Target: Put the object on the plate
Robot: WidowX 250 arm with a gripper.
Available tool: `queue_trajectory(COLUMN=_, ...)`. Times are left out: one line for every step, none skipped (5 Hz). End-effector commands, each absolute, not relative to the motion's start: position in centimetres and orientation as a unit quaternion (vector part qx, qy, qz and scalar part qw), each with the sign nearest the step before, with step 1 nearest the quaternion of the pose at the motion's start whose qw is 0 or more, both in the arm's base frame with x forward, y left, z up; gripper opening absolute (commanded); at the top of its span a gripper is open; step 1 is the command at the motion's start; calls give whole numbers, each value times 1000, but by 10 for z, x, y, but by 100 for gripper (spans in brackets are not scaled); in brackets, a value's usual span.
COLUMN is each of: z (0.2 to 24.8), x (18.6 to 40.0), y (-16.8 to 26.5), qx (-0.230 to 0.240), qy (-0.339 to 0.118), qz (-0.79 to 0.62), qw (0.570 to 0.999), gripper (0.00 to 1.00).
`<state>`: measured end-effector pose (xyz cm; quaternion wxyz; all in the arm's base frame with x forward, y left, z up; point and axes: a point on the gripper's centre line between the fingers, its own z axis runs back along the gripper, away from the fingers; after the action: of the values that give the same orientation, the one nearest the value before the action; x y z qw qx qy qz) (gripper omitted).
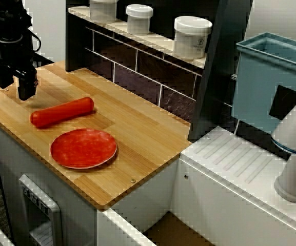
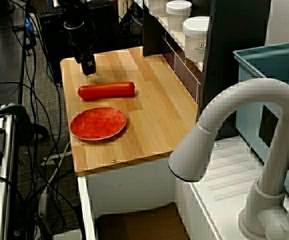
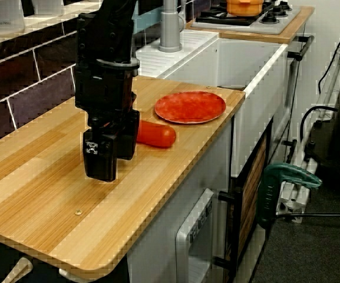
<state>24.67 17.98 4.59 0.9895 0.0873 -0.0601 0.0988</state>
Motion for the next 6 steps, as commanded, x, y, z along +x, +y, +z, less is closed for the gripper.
queue_trajectory(z=46, x=247, y=180, qx=87, qy=-60, qz=99, qw=989, gripper=100)
queue_trajectory(z=96, x=237, y=161, qx=53, qy=-72, qz=68, qw=994, gripper=100)
queue_trajectory(z=119, x=237, y=147, qx=48, qy=-81, qz=45, qw=995, gripper=100)
queue_trajectory(z=115, x=242, y=134, qx=48, qy=-73, qz=33, qw=996, gripper=100)
queue_trajectory(z=103, x=246, y=116, qx=41, qy=-76, qz=19, qw=996, gripper=100)
queue_trajectory(z=91, x=249, y=100, qx=30, qy=-78, qz=14, qw=996, gripper=100)
